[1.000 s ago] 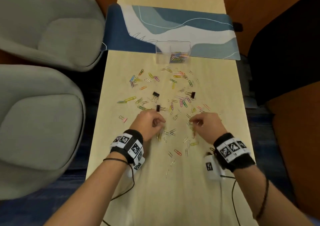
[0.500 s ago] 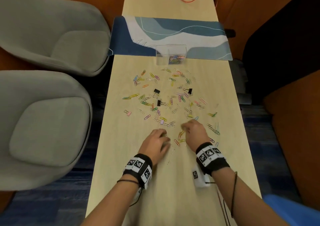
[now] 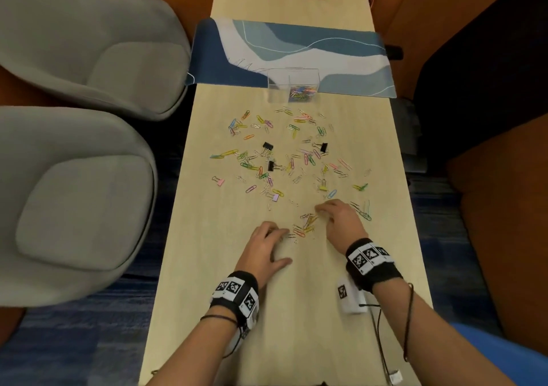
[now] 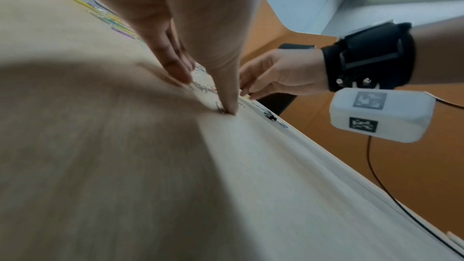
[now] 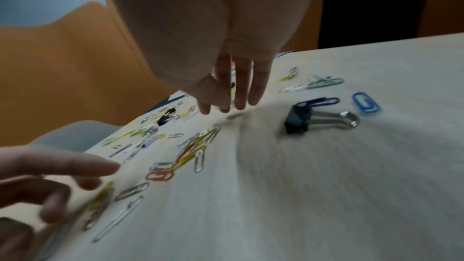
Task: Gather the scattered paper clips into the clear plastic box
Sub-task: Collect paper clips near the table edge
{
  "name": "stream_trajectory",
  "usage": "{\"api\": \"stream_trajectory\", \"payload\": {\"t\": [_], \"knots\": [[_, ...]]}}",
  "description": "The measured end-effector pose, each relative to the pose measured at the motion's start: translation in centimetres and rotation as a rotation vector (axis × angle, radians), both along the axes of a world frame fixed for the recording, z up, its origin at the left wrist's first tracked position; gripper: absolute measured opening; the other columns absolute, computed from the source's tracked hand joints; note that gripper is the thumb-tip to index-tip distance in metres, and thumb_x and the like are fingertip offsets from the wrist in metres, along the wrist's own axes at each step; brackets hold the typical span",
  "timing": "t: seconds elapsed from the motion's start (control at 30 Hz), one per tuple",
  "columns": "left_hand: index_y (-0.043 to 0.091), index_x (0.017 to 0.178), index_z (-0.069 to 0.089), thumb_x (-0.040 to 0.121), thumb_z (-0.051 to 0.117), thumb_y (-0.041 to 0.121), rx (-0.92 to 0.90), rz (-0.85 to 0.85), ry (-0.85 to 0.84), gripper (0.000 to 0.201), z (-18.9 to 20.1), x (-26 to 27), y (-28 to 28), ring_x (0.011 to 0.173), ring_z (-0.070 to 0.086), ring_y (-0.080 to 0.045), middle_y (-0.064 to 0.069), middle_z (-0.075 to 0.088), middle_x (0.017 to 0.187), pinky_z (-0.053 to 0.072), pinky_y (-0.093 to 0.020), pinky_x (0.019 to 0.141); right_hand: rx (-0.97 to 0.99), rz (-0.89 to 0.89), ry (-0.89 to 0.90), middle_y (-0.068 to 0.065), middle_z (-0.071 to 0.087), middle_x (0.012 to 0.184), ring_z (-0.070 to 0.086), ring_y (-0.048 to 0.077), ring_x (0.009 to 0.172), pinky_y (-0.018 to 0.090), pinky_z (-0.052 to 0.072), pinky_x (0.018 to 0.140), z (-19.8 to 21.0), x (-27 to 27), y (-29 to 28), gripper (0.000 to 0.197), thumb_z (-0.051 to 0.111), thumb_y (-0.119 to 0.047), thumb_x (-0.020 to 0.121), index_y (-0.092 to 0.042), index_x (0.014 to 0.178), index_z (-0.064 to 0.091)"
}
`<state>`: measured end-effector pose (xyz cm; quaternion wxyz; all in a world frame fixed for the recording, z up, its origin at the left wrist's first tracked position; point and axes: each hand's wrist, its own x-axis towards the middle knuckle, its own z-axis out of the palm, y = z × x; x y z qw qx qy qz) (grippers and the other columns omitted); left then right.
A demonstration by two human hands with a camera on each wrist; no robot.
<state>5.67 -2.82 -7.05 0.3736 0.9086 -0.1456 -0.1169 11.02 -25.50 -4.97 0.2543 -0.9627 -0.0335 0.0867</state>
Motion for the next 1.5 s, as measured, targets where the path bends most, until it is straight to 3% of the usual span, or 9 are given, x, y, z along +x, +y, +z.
{"api": "stream_trajectory", "payload": {"t": [0.2, 0.27, 0.37, 0.43, 0.57, 0.73, 0.87, 1.3, 1.5], "knots": [[0.026, 0.148, 0.034, 0.077, 0.079, 0.037, 0.079, 0.087, 0.026, 0.085, 0.3, 0.2, -0.3, 0.118, 0.038, -0.009, 0.000, 0.033, 0.134, 0.030, -0.017, 0.104, -0.122, 0.081, 0.089, 0.005, 0.034, 0.151, 0.033, 0.026, 0.135, 0.034, 0.033, 0.110, 0.2, -1.4, 1.1, 0.071, 0.045, 0.011, 0.082, -0.019, 0.146, 0.035], [0.030, 0.151, 0.027, 0.082, 0.074, 0.035, 0.121, 0.018, -0.002, 0.084, 0.4, 0.7, -0.8, 0.123, 0.038, -0.015, -0.004, 0.032, 0.141, 0.039, -0.025, 0.104, -0.189, 0.175, 0.095, 0.002, 0.025, 0.155, 0.027, 0.027, 0.138, 0.035, 0.030, 0.112, 0.2, -2.0, 1.5, 0.078, 0.045, 0.010, 0.080, -0.022, 0.149, 0.027], [0.033, 0.148, 0.031, 0.089, 0.063, 0.032, 0.280, -0.171, -0.111, 0.067, 0.7, 1.7, -1.9, 0.121, 0.040, -0.022, -0.006, 0.034, 0.144, 0.055, -0.035, 0.082, -0.174, 0.170, 0.074, 0.004, 0.029, 0.154, 0.027, 0.028, 0.139, 0.036, 0.029, 0.115, -0.3, -2.6, 1.0, 0.068, 0.046, 0.010, 0.081, -0.017, 0.143, 0.040], [0.027, 0.140, 0.046, 0.090, 0.062, 0.028, 0.319, -0.236, -0.156, 0.053, 0.7, 2.3, -2.3, 0.115, 0.044, -0.025, -0.008, 0.042, 0.139, 0.057, -0.035, 0.071, -0.116, 0.087, 0.061, 0.006, 0.037, 0.150, 0.032, 0.025, 0.137, 0.035, 0.030, 0.114, -0.6, -2.9, 0.5, 0.059, 0.047, 0.010, 0.082, -0.013, 0.137, 0.049], [0.019, 0.110, 0.071, 0.083, 0.072, 0.019, 0.215, -0.209, -0.188, 0.028, 0.3, 2.9, -2.4, 0.101, 0.055, -0.025, -0.006, 0.059, 0.117, 0.056, -0.032, 0.072, -0.095, 0.022, 0.043, 0.008, 0.041, 0.147, 0.036, 0.023, 0.135, 0.038, 0.039, 0.109, -0.4, -3.0, 0.8, 0.054, 0.050, 0.002, 0.087, -0.014, 0.138, 0.048], [0.012, 0.086, 0.077, 0.080, 0.075, 0.015, 0.160, -0.170, -0.132, 0.006, 0.2, 3.2, -2.7, 0.083, 0.059, -0.025, -0.006, 0.063, 0.094, 0.053, -0.033, 0.070, -0.309, 0.166, 0.110, 0.012, 0.026, 0.152, 0.030, 0.030, 0.135, 0.041, 0.045, 0.101, 0.4, -3.8, 2.5, 0.053, 0.050, -0.018, 0.094, -0.018, 0.145, 0.033], [0.009, 0.084, 0.076, 0.083, 0.071, 0.012, 0.198, -0.190, -0.088, 0.006, 0.3, 3.5, -2.8, 0.078, 0.061, -0.027, -0.007, 0.064, 0.088, 0.054, -0.035, 0.067, -0.389, 0.240, 0.129, 0.019, 0.032, 0.146, 0.036, 0.033, 0.129, 0.038, 0.045, 0.098, 1.1, -4.1, 2.9, 0.055, 0.043, 0.006, 0.090, -0.007, 0.142, 0.035], [0.021, 0.081, 0.076, 0.077, 0.067, 0.018, 0.192, -0.020, 0.129, 0.009, 2.1, 6.2, -2.2, 0.072, 0.064, -0.014, 0.003, 0.072, 0.078, 0.054, -0.025, 0.072, -0.577, 0.485, 0.253, 0.017, 0.056, 0.108, 0.058, 0.033, 0.099, 0.038, 0.048, 0.079, 3.7, 0.4, 4.3, 0.028, 0.045, 0.012, 0.084, -0.001, 0.106, 0.057], [0.016, 0.072, 0.078, 0.067, 0.081, 0.007, -0.096, 0.173, 0.203, 0.010, 2.7, 8.6, -1.2, 0.060, 0.064, -0.009, 0.003, 0.071, 0.065, 0.053, -0.018, 0.067, -0.279, 0.134, 0.278, 0.010, 0.062, 0.089, 0.062, 0.028, 0.086, 0.032, 0.051, 0.071, 3.8, 3.4, 2.9, 0.016, 0.055, 0.003, 0.079, -0.005, 0.091, 0.063]]}}
